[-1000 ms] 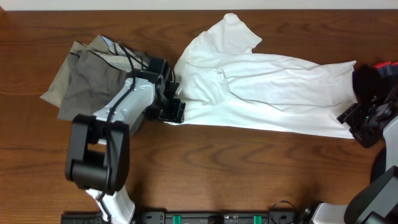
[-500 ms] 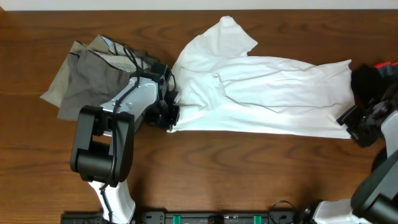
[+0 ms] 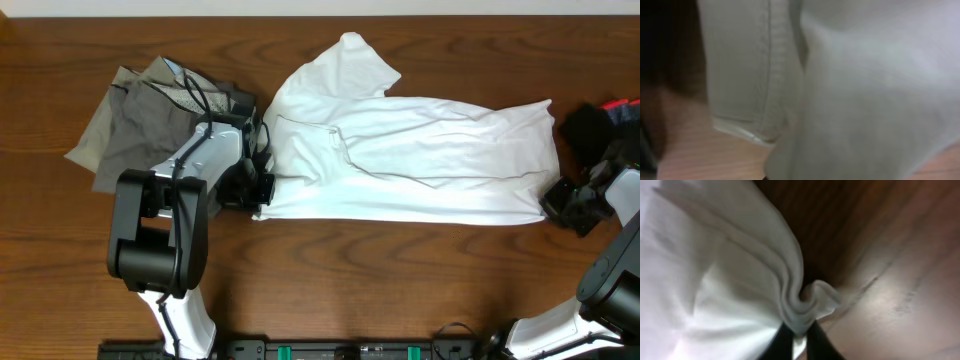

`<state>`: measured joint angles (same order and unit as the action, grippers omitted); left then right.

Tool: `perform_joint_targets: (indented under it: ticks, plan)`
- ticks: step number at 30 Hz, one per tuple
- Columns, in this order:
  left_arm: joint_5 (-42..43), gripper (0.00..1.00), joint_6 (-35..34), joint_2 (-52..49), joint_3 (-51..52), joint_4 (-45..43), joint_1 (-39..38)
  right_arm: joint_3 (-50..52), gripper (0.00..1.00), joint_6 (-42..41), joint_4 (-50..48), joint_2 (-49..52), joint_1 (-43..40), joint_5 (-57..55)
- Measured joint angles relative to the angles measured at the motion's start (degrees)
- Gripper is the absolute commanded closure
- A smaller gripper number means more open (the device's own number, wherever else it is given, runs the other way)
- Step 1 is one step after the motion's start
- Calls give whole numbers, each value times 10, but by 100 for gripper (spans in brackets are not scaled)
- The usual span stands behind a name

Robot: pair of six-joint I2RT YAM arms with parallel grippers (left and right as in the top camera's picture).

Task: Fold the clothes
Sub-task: 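Pull the shirt's ends apart with both grippers to straighten the folded shirt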

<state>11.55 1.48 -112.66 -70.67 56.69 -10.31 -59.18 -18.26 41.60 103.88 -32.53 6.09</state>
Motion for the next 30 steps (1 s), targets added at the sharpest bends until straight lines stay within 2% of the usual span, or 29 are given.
perform_joint_targets:
  ticks: [4, 7, 8, 10, 12, 15, 18, 19, 21, 22, 24, 30]
  plan:
    - [-4, 94, 0, 0, 0, 12, 12, -2, 99, 0, 50, -4, 0, -25]
    - [-4, 92, 0, 0, 0, 15, 19, 0, 94, -1, 78, -17, -2, -42]
    - [-4, 87, 0, 0, 0, 17, 20, 1, 87, -1, 90, -27, -3, -46]
    - [-7, 77, 3, 0, 0, 23, 20, 1, 66, -5, 103, -51, -4, -59]
    - [-15, 71, 2, 0, 0, 29, 21, 1, 60, -3, 105, -82, -7, -68]
    - [-19, 63, 2, 2, 0, 29, 23, 1, 56, -2, 104, -123, -8, -68]
    - [-25, 57, 2, 6, 0, 30, 23, 1, 68, -1, 100, -138, -8, -56]
    - [-26, 56, 1, 7, 0, 30, 23, 1, 68, 0, 97, -138, -8, -47]
    - [-26, 52, 1, 11, 0, 29, 23, 1, 64, 4, 88, -137, -7, -21]
    - [-27, 45, 2, 13, 0, 29, 23, 1, 62, 6, 84, -137, -5, -10]
    - [-28, 40, 1, 16, 0, 30, 23, 1, 56, 12, 78, -133, 4, 9]
    - [-30, 37, 0, 26, 0, 30, 23, 1, 56, 7, 36, -90, 36, 34]
